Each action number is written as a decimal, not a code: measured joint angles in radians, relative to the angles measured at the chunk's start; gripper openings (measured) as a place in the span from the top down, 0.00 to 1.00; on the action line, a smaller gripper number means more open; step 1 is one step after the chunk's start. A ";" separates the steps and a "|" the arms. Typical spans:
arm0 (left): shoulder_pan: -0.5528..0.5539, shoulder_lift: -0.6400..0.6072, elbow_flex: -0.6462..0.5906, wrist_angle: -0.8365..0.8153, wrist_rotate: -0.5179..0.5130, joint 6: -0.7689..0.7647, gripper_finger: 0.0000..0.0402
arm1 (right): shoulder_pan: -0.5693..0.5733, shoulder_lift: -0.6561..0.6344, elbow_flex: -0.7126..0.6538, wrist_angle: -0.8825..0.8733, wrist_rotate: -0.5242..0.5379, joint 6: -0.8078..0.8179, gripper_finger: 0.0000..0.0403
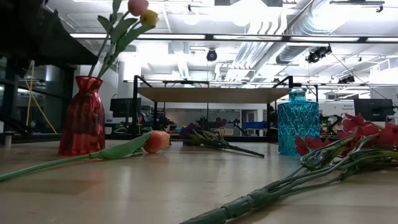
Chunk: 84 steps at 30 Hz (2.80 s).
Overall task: Pick and place flowers into a vace then onto a shelf
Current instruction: Put the red flower into the red vase
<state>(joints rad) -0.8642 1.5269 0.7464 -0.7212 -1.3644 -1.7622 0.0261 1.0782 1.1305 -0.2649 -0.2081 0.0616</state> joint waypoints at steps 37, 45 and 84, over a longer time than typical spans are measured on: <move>0.000 0.000 0.000 0.020 0.093 -0.023 0.73 | 0.000 0.000 0.000 0.000 -0.006 0.001 1.00; 0.000 0.000 0.000 0.011 0.092 0.006 0.64 | 0.000 0.000 0.000 0.000 -0.007 0.001 1.00; 0.000 -0.058 0.000 -0.086 -0.049 0.029 0.59 | 0.000 0.000 0.000 0.000 -0.002 0.001 1.00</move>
<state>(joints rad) -0.8639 1.4691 0.7467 -0.8077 -1.4137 -1.7327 0.0265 1.0782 1.1305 -0.2649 -0.2099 0.0628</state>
